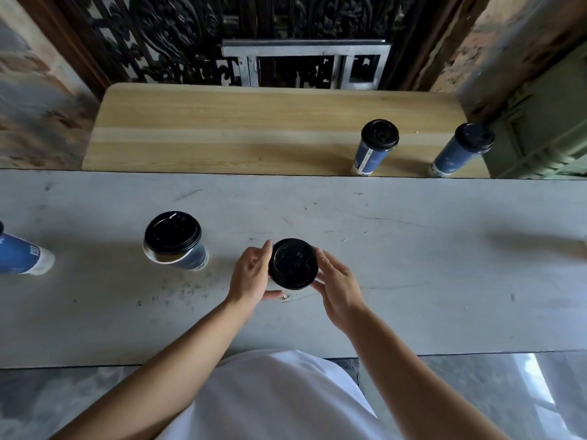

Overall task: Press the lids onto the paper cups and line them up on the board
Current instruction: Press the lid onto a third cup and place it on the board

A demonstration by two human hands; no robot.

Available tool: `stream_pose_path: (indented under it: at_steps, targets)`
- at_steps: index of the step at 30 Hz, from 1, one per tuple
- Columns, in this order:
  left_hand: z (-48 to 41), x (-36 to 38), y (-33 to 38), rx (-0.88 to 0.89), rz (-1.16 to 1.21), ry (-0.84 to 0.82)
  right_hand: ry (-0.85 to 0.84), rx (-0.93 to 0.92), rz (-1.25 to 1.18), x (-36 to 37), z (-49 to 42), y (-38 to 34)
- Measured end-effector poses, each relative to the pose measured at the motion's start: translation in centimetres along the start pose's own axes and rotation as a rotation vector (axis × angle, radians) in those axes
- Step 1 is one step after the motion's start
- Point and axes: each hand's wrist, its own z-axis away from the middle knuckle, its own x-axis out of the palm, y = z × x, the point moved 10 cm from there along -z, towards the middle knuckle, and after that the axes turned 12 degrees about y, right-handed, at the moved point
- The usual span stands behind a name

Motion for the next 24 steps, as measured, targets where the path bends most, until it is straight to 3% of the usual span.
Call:
stream_pose_path:
  at_steps: [8, 13, 17, 21, 24]
  targets:
    - [-1.0, 0.2, 3.5, 0.46, -0.153, 0.043, 0.077, -0.032, 0.071, 0.1, -0.9, 0.0]
    - [-1.7, 1.3, 3.2, 0.475, -0.086, -0.12, 0.109, -0.082, 0.14, 0.0, -1.3, -0.6]
    - [-1.7, 1.7, 2.9, 0.463, -0.033, -0.132, 0.124, -0.09, 0.147, 0.3, -1.5, -0.7]
    - [-1.4, 1.8, 2.3, 0.296, 0.054, -0.158, 0.071, 0.024, 0.038, 0.4, -1.3, -0.1]
    - [-0.8, 1.7, 2.9, 0.273, 0.072, -0.162, 0.032, 0.122, -0.067, 0.2, -0.9, 0.7]
